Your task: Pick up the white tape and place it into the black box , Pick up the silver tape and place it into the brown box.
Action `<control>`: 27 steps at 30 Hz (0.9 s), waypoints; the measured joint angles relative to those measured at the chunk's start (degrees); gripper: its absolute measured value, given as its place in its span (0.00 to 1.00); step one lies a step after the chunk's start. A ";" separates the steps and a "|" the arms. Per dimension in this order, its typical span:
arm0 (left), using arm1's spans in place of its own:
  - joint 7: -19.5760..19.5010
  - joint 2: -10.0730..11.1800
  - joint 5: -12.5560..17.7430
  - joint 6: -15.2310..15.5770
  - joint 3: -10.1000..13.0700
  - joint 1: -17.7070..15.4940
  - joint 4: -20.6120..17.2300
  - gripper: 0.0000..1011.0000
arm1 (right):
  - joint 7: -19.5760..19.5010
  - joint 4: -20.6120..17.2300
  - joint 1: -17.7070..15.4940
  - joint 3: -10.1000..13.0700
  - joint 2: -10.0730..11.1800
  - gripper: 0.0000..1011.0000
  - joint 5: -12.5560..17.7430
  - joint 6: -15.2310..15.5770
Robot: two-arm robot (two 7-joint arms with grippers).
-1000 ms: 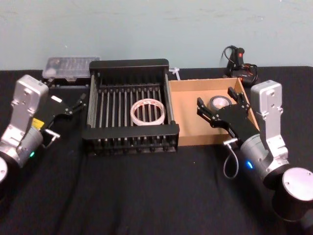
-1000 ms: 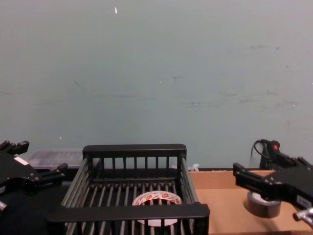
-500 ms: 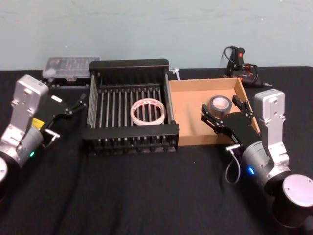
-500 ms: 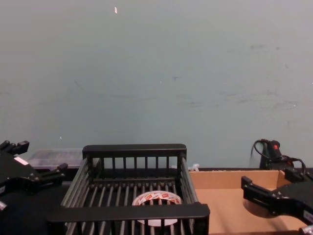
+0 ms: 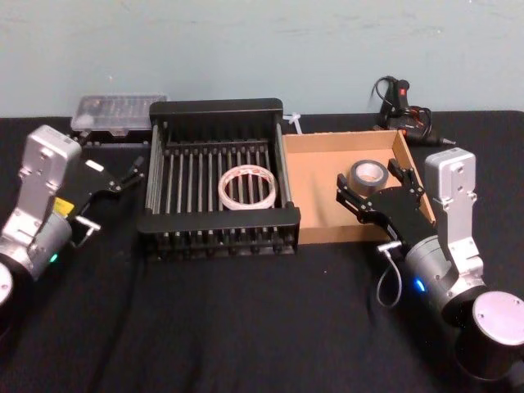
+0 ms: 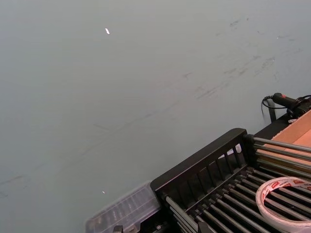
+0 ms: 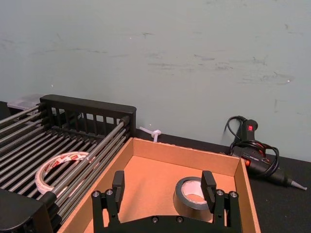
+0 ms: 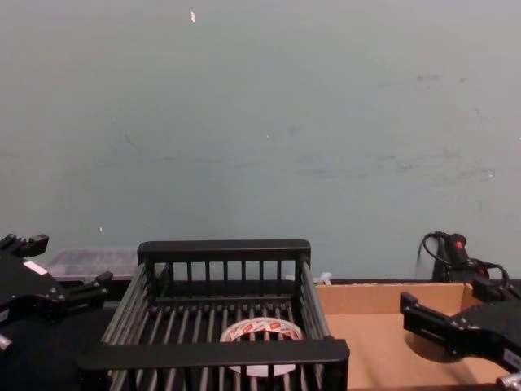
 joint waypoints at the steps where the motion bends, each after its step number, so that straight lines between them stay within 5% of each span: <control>1: 0.00 0.00 0.00 0.00 0.00 0.00 0.00 0.99 | -0.01 -0.01 0.00 -0.01 0.01 0.99 0.01 0.01; 27: 0.00 0.00 0.00 0.00 0.00 0.00 0.00 0.99 | -0.08 -0.10 0.04 -0.08 0.05 0.99 0.01 0.09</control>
